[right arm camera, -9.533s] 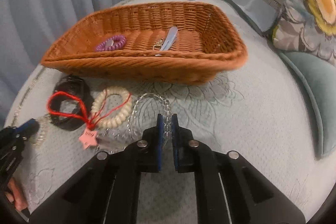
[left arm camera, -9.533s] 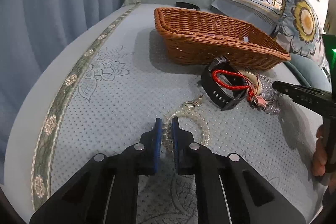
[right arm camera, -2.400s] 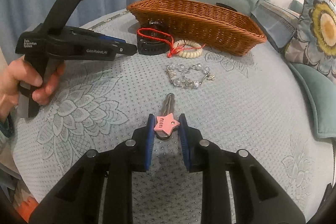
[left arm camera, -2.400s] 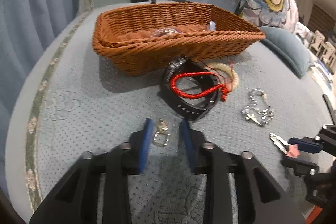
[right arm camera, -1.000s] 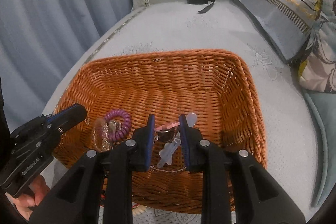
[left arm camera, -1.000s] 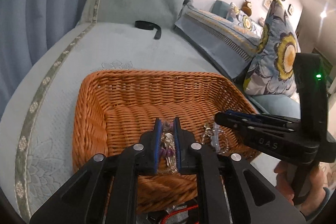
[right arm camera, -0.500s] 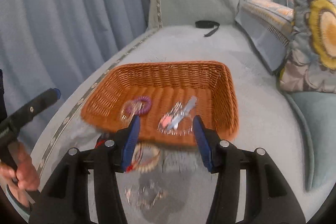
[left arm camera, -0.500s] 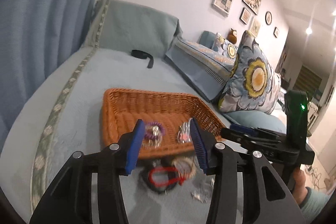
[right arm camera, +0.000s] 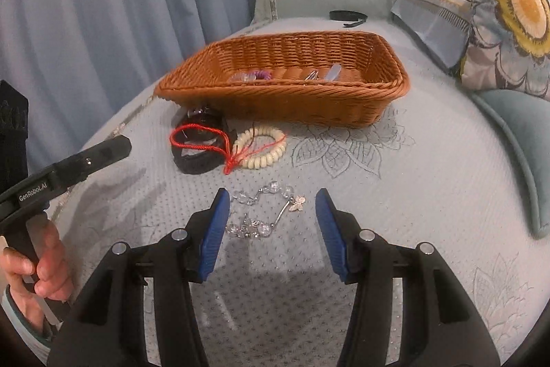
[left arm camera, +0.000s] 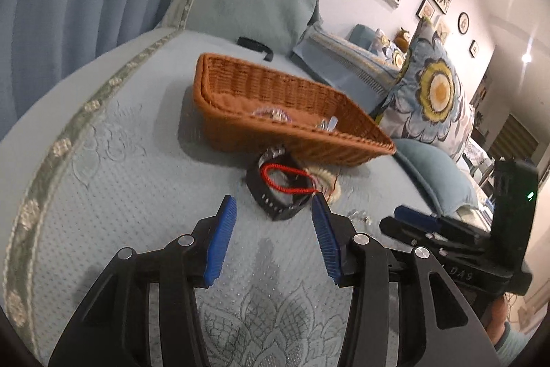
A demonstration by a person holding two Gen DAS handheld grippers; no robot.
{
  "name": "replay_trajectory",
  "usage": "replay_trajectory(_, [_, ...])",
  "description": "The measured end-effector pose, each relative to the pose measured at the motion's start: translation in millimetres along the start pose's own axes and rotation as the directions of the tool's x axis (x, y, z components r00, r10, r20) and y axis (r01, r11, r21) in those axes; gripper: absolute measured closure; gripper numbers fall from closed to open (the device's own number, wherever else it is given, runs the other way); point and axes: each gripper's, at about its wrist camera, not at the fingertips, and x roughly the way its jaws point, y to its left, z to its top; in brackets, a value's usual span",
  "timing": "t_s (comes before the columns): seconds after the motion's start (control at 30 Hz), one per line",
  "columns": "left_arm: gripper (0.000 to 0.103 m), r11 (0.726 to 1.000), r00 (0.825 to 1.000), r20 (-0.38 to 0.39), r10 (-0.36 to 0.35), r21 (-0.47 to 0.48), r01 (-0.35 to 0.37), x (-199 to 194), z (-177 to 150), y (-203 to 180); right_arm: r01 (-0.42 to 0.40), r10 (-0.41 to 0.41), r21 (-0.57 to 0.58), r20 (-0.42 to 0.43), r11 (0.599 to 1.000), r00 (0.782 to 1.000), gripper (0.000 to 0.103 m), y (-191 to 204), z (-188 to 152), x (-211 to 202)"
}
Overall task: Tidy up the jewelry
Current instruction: 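Grasp the black watch with the left gripper while the right grasps the red string bracelet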
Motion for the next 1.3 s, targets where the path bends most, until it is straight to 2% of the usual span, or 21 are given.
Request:
replay_trajectory(0.13, [0.059, 1.0, 1.0, -0.008, 0.015, 0.013, -0.015, 6.4, -2.1, -0.8, 0.013, -0.013, -0.031, -0.008, 0.999, 1.0, 0.055, 9.5, 8.0, 6.6])
replay_trajectory(0.2, [0.059, 1.0, 1.0, -0.013, 0.021, 0.001, -0.021, 8.1, -3.3, 1.0, 0.004, -0.007, -0.049, -0.047, 0.999, 0.999, 0.066, 18.2, 12.8, 19.0])
replay_trajectory(0.27, [0.059, 1.0, 0.999, -0.024, 0.024, -0.015, -0.025, 10.8, -5.2, 4.3, -0.03, 0.026, -0.045, -0.098, 0.999, 0.995, 0.07, 25.9, 15.3, 30.5])
replay_trajectory(0.43, [0.059, 0.999, 1.0, 0.005, 0.03, -0.026, -0.03, 5.2, -6.9, 6.1, -0.056, 0.055, 0.002, -0.182, 0.998, 0.982, 0.071, 32.5, 20.2, 53.3])
replay_trajectory(0.5, [0.059, 0.999, 1.0, 0.015, 0.028, -0.035, -0.027, 3.1, -7.8, 7.3, -0.042, 0.044, 0.016, -0.196, 0.999, 0.98, 0.074, 31.9, 25.0, 62.2])
replay_trajectory(0.73, [0.059, 0.996, 1.0, 0.028, -0.01, -0.083, 0.012, 0.1, -8.1, 16.3, 0.026, -0.021, 0.023, -0.204, 0.999, 0.979, 0.075, 35.6, 38.6, 81.8])
replay_trajectory(0.8, [0.059, 0.996, 1.0, 0.024, -0.019, -0.088, 0.021, 0.7, -7.8, 16.9, 0.043, -0.04, 0.011, -0.201, 0.999, 0.979, 0.094, 38.1, 37.7, 83.1])
replay_trajectory(1.0, [0.059, 0.996, 1.0, -0.009, -0.027, -0.083, 0.026, 7.3, -3.8, 15.0, 0.05, -0.042, 0.054, -0.144, 0.997, 0.989, 0.096, 23.4, 31.8, 60.1])
replay_trajectory(1.13, [0.059, 0.993, 0.999, -0.03, -0.034, -0.112, 0.031, 19.6, 7.8, 16.2, 0.089, -0.08, 0.078, -0.106, 0.993, 0.991, 0.096, 2.5, 33.1, 43.3])
replay_trajectory(1.3, [0.059, 0.996, 0.995, -0.095, 0.028, -0.08, -0.036, 50.0, 20.7, 5.4, 0.13, -0.118, 0.138, -0.094, 0.982, 0.989, 0.096, -39.6, 34.7, 33.8])
